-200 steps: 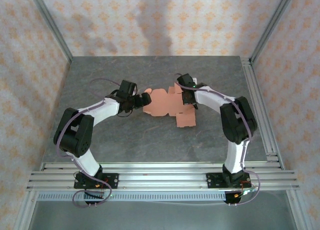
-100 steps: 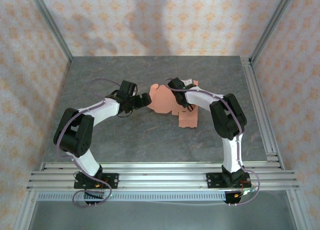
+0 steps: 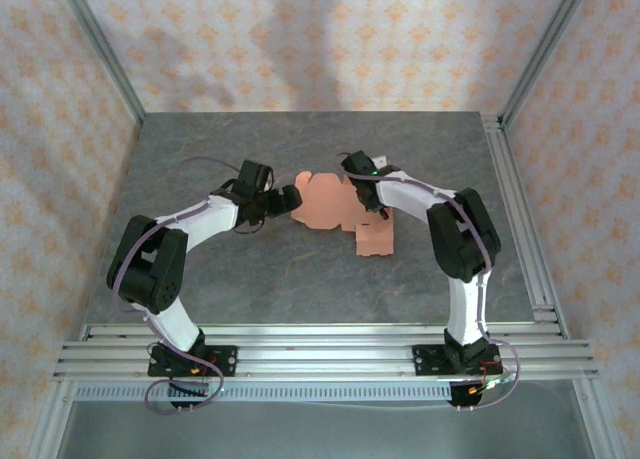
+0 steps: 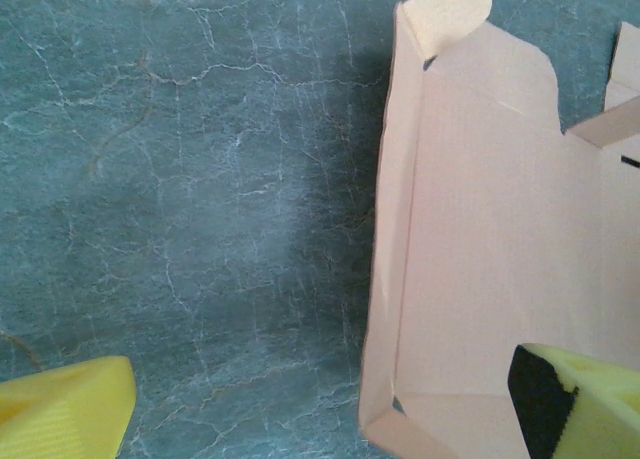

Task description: Fold the paper box

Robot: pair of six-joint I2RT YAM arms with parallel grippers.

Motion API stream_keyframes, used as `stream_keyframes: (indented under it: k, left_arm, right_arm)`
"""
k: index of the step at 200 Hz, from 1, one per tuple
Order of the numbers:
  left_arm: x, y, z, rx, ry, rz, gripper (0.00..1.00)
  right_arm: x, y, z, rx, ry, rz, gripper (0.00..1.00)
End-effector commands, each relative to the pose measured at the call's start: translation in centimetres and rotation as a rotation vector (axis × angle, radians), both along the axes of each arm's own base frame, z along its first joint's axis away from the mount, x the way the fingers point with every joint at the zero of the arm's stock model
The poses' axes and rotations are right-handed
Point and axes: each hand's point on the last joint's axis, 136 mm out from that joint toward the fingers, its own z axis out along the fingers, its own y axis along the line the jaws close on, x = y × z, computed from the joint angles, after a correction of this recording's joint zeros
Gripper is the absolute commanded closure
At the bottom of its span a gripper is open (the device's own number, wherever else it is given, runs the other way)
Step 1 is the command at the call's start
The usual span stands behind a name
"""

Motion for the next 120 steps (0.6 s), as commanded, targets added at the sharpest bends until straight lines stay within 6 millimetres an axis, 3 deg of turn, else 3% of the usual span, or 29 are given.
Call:
stream_keyframes:
  k: [1, 32, 53, 81, 120]
  left_arm:
    - [0.1, 0.8, 0.2, 0.025, 0.0, 0.018, 0.03]
    - [0.3, 0.8, 0.4, 0.022, -0.004, 0.023, 0.03]
    - [0.5, 0.7, 0.8, 0.018, -0.016, 0.021, 0.03]
    - [0.6, 0.9, 1.8, 0.028, -0.041, 0.021, 0.03]
    - [0.6, 1.0, 3.1, 0.06, -0.057, -0.017, 0.01]
  right_arm:
    - [0.0, -2.2, 1.2, -0.248, 0.002, -0.037, 1.0]
    - [0.3, -1.5, 1.3, -0.194, 0.002, -0.02, 1.0]
    - [0.2, 1.1, 0.7, 0.059, 0.006, 0.065, 1.0]
    - [0.0, 4.9, 1.6, 0.313, -0.031, 0.214, 1.0]
    - [-0.4, 6.9, 0.8, 0.363, 0.001, 0.353, 0.96]
